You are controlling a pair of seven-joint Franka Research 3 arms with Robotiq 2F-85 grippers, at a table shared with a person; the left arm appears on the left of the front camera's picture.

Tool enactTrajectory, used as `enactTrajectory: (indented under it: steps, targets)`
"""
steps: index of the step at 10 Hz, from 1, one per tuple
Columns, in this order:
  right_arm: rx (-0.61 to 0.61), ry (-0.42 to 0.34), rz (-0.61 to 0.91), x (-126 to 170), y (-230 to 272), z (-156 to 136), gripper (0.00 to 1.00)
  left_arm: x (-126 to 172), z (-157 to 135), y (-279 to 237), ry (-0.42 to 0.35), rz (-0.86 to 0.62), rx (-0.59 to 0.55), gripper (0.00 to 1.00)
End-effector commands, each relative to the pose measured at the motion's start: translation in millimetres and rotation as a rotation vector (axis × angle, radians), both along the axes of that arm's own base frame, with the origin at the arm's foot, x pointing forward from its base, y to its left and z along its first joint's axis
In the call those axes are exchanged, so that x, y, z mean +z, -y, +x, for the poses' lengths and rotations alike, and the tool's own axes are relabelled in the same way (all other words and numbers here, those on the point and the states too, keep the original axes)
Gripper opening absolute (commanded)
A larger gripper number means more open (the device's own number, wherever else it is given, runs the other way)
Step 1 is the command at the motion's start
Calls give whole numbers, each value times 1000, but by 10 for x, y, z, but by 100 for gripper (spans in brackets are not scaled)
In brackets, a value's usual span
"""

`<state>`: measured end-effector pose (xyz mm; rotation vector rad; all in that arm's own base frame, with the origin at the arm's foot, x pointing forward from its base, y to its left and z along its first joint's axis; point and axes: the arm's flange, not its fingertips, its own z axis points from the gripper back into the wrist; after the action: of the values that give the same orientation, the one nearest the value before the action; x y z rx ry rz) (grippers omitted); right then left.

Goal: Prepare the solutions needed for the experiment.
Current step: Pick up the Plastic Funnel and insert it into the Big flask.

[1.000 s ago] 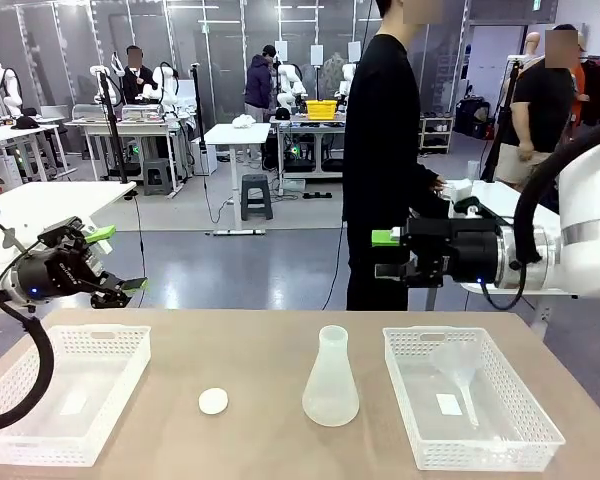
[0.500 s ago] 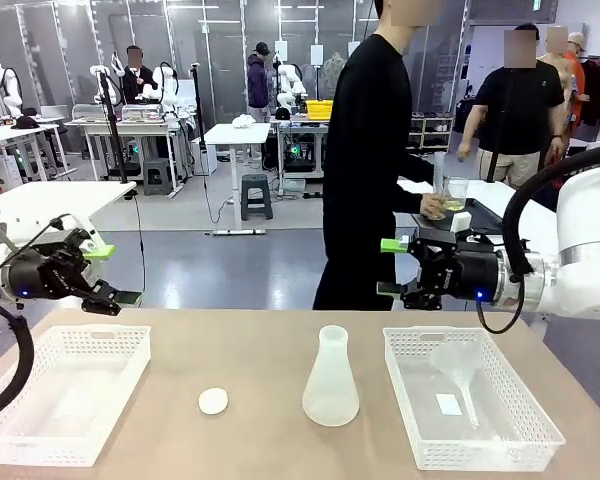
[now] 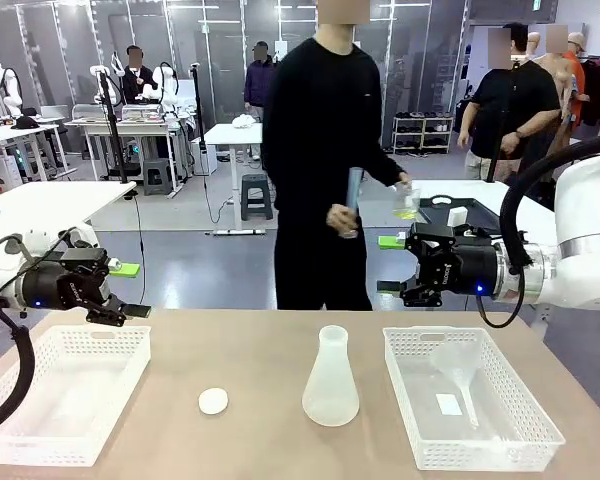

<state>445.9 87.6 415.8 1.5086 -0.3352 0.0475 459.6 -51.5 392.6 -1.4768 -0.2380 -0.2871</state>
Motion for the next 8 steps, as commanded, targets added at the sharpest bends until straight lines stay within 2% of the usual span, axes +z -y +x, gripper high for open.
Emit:
enactTrajectory:
  steps: [1,5,6,8]
  targets:
    - [-8,-2,17,5,2,11,100,-3,9,-10,9,0,-13,100]
    - [-4,-1,3,-1,18,3,100,-3,9,-10,9,0,-13,100]
    - [175,103,-257,89,39,220,100,-3,9,-10,9,0,-13,100]
    - [322,200,-571,270,115,573,100,-3,9,-10,9,0,-13,100]
